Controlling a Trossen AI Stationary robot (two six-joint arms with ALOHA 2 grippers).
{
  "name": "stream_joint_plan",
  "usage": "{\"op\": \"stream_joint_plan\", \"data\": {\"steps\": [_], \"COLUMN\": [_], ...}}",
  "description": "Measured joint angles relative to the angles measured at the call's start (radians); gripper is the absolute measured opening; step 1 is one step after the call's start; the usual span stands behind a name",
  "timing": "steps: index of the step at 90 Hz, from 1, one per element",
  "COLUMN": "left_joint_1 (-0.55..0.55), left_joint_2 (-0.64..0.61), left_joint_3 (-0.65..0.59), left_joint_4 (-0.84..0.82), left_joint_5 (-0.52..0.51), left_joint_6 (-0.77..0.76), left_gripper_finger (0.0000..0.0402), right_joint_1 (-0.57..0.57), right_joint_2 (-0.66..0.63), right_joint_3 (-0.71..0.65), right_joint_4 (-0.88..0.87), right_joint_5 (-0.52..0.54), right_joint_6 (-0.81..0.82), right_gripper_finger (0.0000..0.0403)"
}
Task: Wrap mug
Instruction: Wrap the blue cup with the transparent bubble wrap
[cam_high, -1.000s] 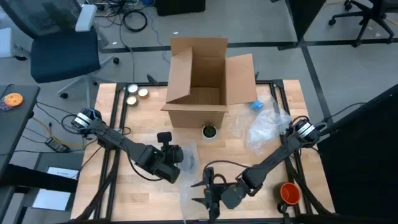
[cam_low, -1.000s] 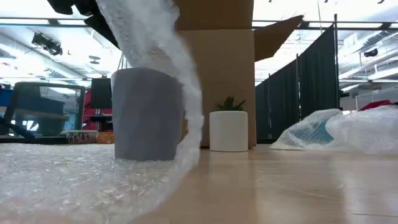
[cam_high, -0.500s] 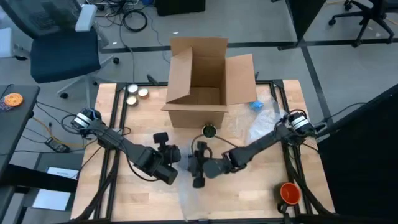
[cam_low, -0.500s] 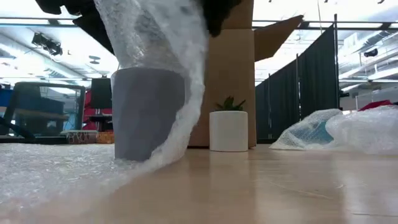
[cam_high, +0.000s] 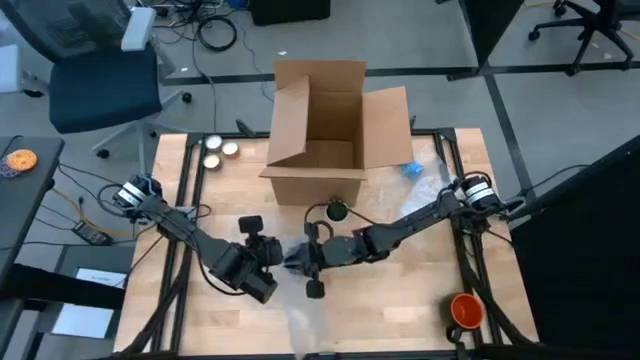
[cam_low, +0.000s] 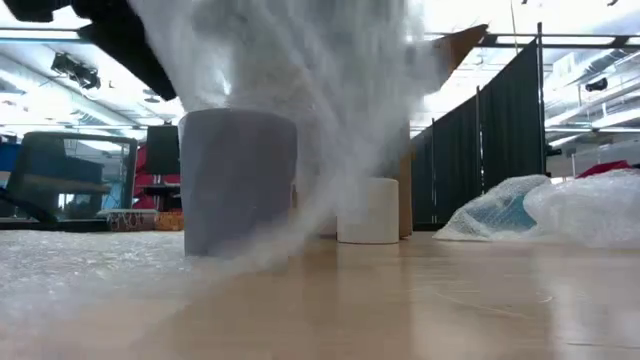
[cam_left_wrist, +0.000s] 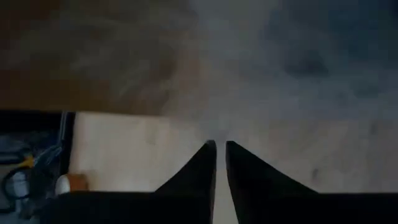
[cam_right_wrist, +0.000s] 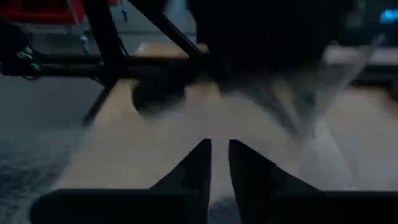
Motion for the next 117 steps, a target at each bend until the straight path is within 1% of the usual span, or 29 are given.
{"op": "stream_joint_plan", "data": {"steps": [9, 17, 25, 41, 50, 64, 85, 95, 103, 110, 117], "left_joint_1": [-0.009, -0.019, -0.037, -0.101, -0.14, -0.175, -0.175, -0.175, -0.176, -0.183, -0.213], "left_joint_2": [0.0, 0.0, 0.0, 0.0, -0.003, -0.006, -0.006, -0.006, -0.006, -0.007, -0.007], "left_joint_3": [0.0, 0.0, 0.0, 0.0, 0.0, 0.0, 0.0, 0.0, 0.0, 0.0, 0.0], "left_joint_4": [-0.012, -0.016, -0.055, -0.131, -0.127, -0.06, -0.001, 0.031, 0.025, 0.022, 0.028], "left_joint_5": [0.021, 0.081, 0.143, 0.228, 0.218, 0.114, 0.04, 0.04, 0.048, 0.1, 0.168], "left_joint_6": [-0.011, -0.003, -0.004, -0.058, -0.093, -0.102, -0.065, -0.037, -0.036, -0.067, -0.085], "left_gripper_finger": [0.0063, 0.0088, 0.0108, 0.0126, 0.0127, 0.0127, 0.0127, 0.0127, 0.0127, 0.0127, 0.0127], "right_joint_1": [-0.011, -0.018, -0.021, -0.023, -0.023, -0.024, -0.041, -0.052, -0.065, -0.075, -0.082], "right_joint_2": [0.0, 0.0, 0.0, 0.0, 0.0, 0.0, 0.0, 0.0, 0.0, 0.0, 0.0], "right_joint_3": [0.0, 0.0, 0.0, 0.0, 0.0, 0.0, 0.0, 0.0, 0.0, 0.0, 0.0], "right_joint_4": [-0.052, -0.102, -0.153, -0.251, -0.287, -0.295, -0.298, -0.298, -0.298, -0.298, -0.298], "right_joint_5": [0.0, 0.0, 0.0, -0.026, -0.027, -0.03, -0.119, -0.132, -0.132, -0.132, -0.132], "right_joint_6": [0.04, 0.067, 0.094, 0.132, 0.146, 0.146, 0.136, 0.098, 0.071, 0.066, 0.066], "right_gripper_finger": [0.0004, 0.0003, 0.0001, 0.0, 0.0, 0.0, 0.0, 0.0, 0.0, 0.0, 0.0]}}
